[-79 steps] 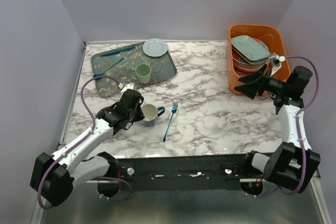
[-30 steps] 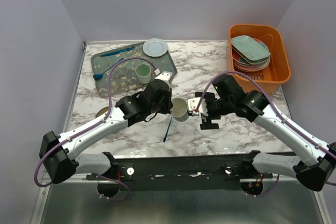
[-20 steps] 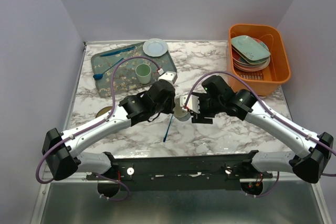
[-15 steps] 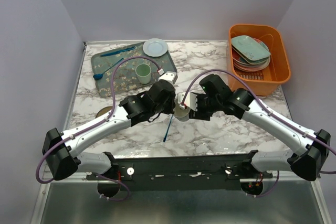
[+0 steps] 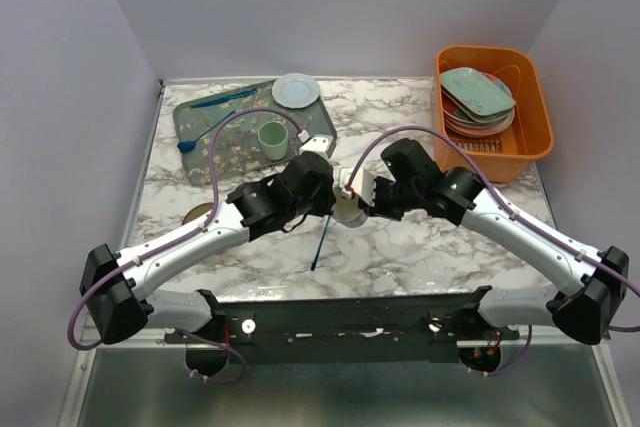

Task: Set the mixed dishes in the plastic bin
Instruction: Pick up the cup at the center of the board, then place the cup in the plastic bin, then pick up the bowl from the center of the board.

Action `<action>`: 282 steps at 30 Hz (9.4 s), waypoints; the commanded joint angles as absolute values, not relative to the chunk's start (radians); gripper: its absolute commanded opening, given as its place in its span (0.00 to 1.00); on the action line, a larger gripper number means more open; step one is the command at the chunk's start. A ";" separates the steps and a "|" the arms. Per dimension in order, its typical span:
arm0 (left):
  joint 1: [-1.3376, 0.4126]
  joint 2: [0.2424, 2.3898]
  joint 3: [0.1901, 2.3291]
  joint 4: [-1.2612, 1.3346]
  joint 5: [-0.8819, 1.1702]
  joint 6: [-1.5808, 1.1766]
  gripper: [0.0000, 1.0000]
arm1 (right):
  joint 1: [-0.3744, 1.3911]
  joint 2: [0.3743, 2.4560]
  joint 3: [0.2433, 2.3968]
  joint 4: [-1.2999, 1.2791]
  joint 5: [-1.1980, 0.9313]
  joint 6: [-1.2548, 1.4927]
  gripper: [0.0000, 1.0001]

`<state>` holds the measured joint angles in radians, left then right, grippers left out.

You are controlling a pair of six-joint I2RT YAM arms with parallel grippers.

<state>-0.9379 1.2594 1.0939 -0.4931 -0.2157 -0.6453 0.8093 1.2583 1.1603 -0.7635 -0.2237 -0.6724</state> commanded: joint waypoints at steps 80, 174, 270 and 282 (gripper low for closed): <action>-0.854 0.463 0.745 -0.538 -0.607 -0.311 0.99 | -0.210 1.483 1.506 -0.643 -0.610 -0.595 0.00; -0.816 0.477 0.738 -0.531 -0.603 -0.314 0.99 | -0.295 1.936 1.772 -1.192 -0.627 -1.220 1.00; -0.617 1.206 0.684 -0.678 -0.807 -1.072 0.53 | -0.350 1.220 1.131 -0.862 -1.408 -0.598 0.99; -0.584 1.298 0.675 -0.629 -0.739 -1.042 0.45 | -0.350 1.192 1.134 -0.884 -1.430 -0.615 1.00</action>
